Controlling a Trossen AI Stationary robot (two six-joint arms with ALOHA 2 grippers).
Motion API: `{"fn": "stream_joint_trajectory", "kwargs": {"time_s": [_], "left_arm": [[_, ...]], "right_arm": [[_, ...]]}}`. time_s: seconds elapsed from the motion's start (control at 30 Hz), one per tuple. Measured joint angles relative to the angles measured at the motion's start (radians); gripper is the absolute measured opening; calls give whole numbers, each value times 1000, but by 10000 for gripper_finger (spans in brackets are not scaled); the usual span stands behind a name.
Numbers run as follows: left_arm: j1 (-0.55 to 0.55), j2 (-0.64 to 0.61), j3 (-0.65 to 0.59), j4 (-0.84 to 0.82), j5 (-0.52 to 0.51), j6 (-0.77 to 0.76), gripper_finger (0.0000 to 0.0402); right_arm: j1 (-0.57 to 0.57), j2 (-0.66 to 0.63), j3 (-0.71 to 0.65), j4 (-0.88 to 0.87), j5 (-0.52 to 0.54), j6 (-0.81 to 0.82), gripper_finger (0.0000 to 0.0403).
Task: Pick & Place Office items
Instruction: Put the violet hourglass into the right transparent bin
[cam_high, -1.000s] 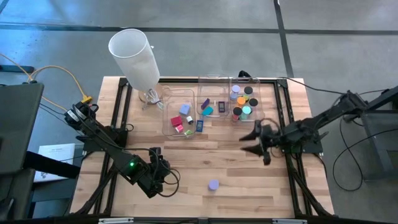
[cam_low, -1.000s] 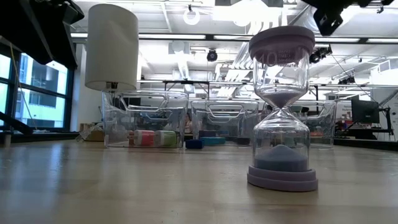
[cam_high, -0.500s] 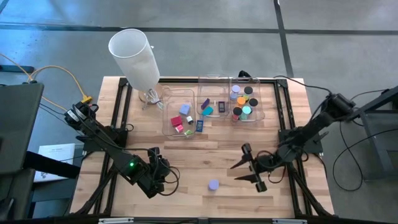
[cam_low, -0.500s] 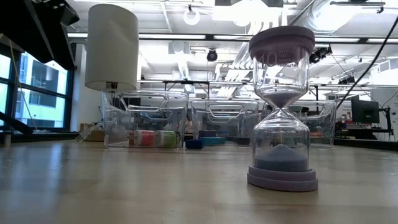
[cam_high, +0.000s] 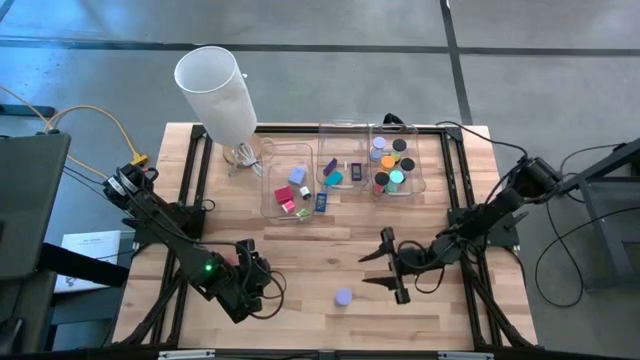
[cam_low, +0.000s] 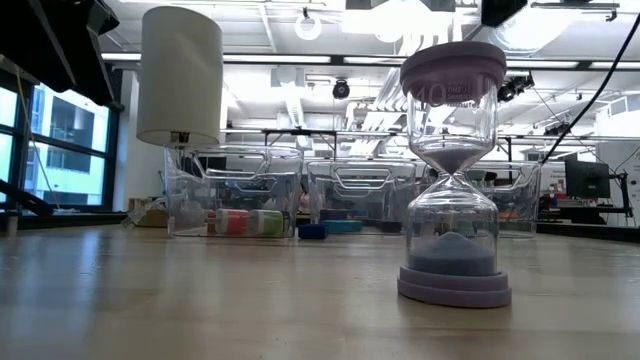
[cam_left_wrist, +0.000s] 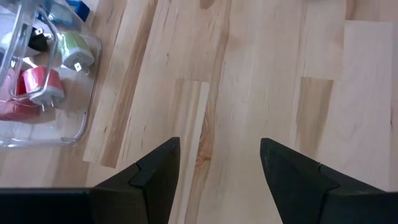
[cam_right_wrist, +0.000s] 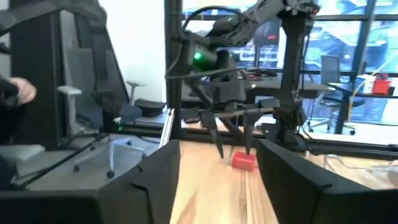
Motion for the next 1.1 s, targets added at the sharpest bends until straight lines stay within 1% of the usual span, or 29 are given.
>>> {"fn": "stream_joint_trajectory", "kwargs": {"time_s": [0.17, 0.23, 0.33, 0.4, 0.47, 0.57, 0.67, 0.73, 0.83, 0.93, 1.0, 1.1], "left_arm": [[0, 0, 0, 2, -5, -1, 214], [1, 0, 0, 4, -5, -1, 214], [1, 0, 0, 4, -5, 0, 214], [1, 0, 0, 4, -5, 4, 214], [1, 0, 0, 4, -5, 5, 214], [1, 0, 0, 4, -5, 5, 214], [1, 0, 0, 4, -5, 6, 214], [1, 0, 0, 4, -5, 6, 214], [1, 0, 0, 4, -5, 6, 214], [1, 0, 0, 4, -5, 6, 214], [2, 0, 0, 4, -5, 7, 214], [9, 0, 0, 4, -6, 7, 214]], "right_arm": [[3, 0, 63, -5, 9, 62, 252], [3, 0, 92, -40, 3, 66, 274], [10, 0, 127, -109, -25, -7, 299], [24, 0, 154, -161, -24, -60, 310], [40, 0, 183, -232, -6, -90, 315], [72, -1, 227, -366, 67, -96, 317], [102, -1, 267, -518, 143, -58, 317], [113, -1, 270, -589, 170, -4, 317], [115, -1, 270, -670, 176, 107, 317], [124, -1, 270, -707, 152, 201, 317], [129, 15, 270, -703, 140, 228, 317], [129, 73, 270, -689, 128, 210, 317]]}}
